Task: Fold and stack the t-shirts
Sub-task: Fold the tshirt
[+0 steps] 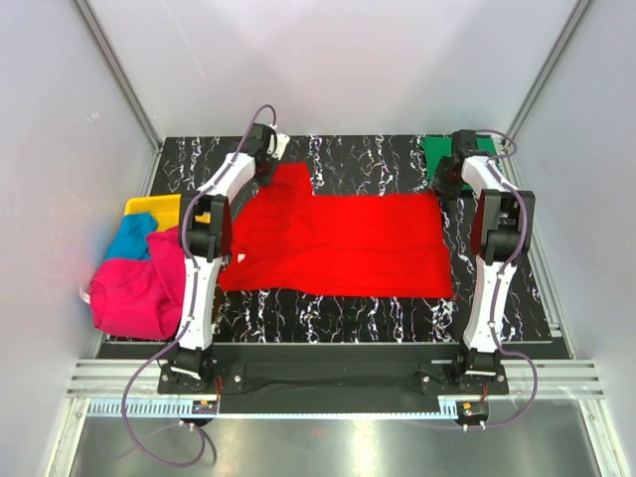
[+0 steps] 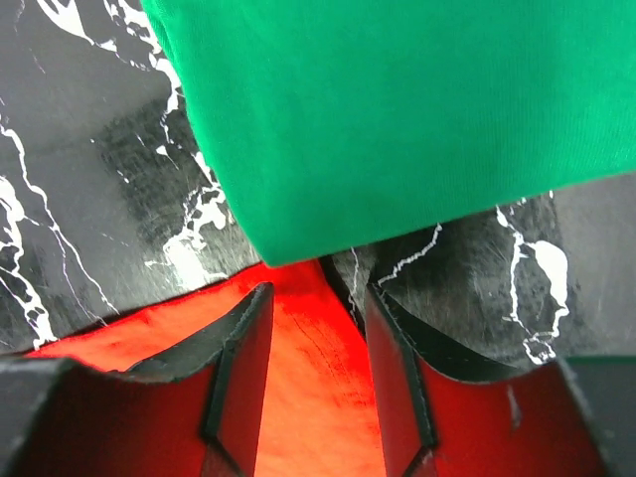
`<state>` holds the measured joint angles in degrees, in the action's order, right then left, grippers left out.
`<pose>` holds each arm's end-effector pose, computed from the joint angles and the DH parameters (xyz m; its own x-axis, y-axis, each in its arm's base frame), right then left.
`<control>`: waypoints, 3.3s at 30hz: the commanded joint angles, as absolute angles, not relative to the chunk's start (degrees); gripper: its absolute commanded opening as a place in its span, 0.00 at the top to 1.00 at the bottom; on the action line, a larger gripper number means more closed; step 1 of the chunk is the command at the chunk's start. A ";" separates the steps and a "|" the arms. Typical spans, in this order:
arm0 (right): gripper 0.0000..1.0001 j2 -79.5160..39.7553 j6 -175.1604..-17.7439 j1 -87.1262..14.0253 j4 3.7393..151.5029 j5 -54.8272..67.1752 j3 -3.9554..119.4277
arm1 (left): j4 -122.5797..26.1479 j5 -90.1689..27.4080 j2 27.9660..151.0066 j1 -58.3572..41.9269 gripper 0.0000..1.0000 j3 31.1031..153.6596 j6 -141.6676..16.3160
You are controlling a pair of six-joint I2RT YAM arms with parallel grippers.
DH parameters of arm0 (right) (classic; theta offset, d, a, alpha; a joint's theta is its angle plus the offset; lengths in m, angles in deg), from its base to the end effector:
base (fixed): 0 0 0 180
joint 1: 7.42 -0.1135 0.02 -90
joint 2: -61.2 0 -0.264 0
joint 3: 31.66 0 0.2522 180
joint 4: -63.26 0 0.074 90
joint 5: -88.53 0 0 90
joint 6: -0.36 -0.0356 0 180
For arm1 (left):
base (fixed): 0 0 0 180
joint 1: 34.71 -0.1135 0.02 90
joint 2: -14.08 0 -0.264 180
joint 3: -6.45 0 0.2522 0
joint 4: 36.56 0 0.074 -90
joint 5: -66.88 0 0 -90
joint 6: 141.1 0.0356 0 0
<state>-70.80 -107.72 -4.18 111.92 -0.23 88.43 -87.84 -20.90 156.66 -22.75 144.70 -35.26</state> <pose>0.4965 -0.0273 0.1622 -0.8124 0.3568 -0.4612 0.3135 0.9342 0.1704 0.5315 -0.1112 0.1645 -0.7260 0.4326 -0.5347 0.3990 0.8981 0.1849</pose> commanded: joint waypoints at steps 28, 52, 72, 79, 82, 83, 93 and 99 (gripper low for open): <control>1.00 -50.43 -107.04 -4.52 103.92 6.35 69.74 | -79.94 -24.35 134.49 -22.59 1.00 128.85 -30.10; 1.00 -47.52 -105.99 -4.52 101.54 10.31 63.84 | -85.39 -27.08 154.26 -18.98 0.32 145.81 -13.83; 1.00 -47.34 -104.93 -4.61 102.51 9.34 65.16 | -87.59 -24.44 157.96 -18.45 0.85 147.84 -10.93; 1.00 -45.86 -105.28 -4.52 102.95 9.43 65.25 | -82.06 -23.21 150.59 -18.54 1.00 141.60 -13.91; 1.00 -43.75 -105.20 -4.52 103.13 8.73 64.11 | -81.79 -23.30 144.88 -18.54 1.00 137.65 -14.97; 1.00 -43.05 -105.19 -4.52 102.96 8.55 62.89 | -81.61 -21.82 141.38 -18.54 1.00 136.07 -14.97; 1.00 -34.87 -106.68 -4.52 101.37 4.69 52.24 | -84.32 -18.20 119.04 -17.23 1.00 109.54 -12.25; 1.00 -31.53 -107.74 -4.52 100.49 4.78 47.59 | -90.21 -19.52 111.21 -14.51 1.00 97.93 -13.92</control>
<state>-35.42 -106.72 -4.27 102.15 6.48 48.75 -86.11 -20.03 112.99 -16.13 102.67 -13.49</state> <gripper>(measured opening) 0.010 0.013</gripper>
